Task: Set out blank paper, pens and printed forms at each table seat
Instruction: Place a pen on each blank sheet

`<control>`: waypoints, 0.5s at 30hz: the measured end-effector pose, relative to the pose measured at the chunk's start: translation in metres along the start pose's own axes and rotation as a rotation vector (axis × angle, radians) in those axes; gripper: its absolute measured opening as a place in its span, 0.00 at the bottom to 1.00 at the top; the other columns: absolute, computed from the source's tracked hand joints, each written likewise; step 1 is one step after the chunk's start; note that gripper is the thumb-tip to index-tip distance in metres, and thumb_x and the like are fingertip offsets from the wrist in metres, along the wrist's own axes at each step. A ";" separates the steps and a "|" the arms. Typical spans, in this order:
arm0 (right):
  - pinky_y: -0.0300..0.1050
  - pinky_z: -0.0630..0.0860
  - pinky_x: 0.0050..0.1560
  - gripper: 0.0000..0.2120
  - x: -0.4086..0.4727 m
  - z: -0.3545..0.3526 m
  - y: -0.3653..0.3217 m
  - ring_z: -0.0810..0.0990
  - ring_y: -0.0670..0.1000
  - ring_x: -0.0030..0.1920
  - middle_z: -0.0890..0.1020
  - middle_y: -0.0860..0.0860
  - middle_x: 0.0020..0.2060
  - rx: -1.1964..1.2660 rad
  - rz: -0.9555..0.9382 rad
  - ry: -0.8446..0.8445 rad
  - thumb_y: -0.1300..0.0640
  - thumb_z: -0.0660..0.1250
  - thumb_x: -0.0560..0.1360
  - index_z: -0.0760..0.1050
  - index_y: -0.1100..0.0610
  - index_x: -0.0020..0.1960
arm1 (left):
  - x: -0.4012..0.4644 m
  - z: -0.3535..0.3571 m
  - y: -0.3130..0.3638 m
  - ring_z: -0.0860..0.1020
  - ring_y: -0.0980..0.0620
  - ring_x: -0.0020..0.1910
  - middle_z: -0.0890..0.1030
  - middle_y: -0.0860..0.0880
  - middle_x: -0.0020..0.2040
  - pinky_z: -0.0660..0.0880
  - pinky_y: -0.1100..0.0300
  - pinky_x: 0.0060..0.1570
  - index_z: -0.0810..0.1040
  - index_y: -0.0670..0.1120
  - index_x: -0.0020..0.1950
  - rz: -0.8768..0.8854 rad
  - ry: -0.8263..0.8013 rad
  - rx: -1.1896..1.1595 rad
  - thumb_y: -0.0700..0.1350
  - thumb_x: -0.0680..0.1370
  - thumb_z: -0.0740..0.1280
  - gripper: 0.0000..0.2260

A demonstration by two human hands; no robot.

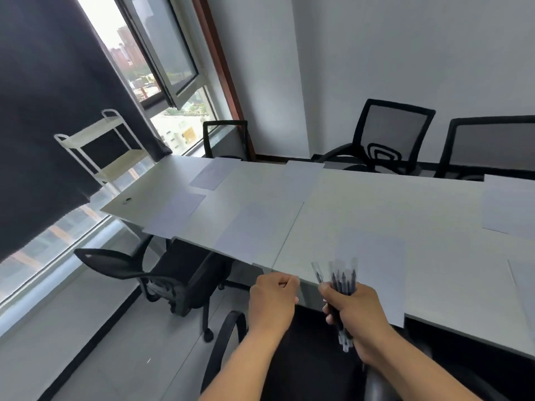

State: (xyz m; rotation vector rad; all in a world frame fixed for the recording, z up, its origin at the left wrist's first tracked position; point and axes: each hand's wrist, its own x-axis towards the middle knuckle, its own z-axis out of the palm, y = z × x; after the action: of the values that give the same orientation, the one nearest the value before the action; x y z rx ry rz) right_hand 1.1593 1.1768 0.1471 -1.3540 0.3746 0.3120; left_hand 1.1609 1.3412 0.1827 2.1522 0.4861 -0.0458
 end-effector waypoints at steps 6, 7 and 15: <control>0.47 0.79 0.38 0.07 0.021 -0.025 -0.004 0.79 0.53 0.33 0.83 0.57 0.33 0.046 0.019 0.098 0.56 0.75 0.81 0.85 0.61 0.53 | 0.032 0.043 0.018 0.87 0.60 0.39 0.87 0.61 0.39 0.84 0.55 0.52 0.88 0.53 0.46 0.005 -0.139 -0.075 0.50 0.84 0.71 0.09; 0.47 0.79 0.39 0.07 0.025 -0.029 -0.003 0.79 0.53 0.33 0.83 0.57 0.33 0.055 0.019 0.115 0.56 0.75 0.81 0.85 0.61 0.53 | 0.037 0.050 0.019 0.86 0.59 0.38 0.87 0.61 0.37 0.83 0.56 0.51 0.88 0.49 0.44 0.008 -0.158 -0.079 0.49 0.84 0.71 0.11; 0.49 0.83 0.43 0.09 0.059 -0.045 0.015 0.82 0.53 0.35 0.83 0.56 0.34 0.127 0.033 0.272 0.56 0.75 0.81 0.85 0.63 0.53 | 0.080 0.102 0.027 0.85 0.60 0.36 0.88 0.58 0.40 0.81 0.58 0.47 0.88 0.40 0.47 0.011 -0.302 -0.154 0.49 0.84 0.73 0.13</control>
State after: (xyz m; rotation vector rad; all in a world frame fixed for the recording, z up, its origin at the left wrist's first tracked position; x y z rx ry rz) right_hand 1.2019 1.1355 0.1006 -1.2687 0.6338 0.1276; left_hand 1.2590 1.2726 0.1262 1.9537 0.2912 -0.3129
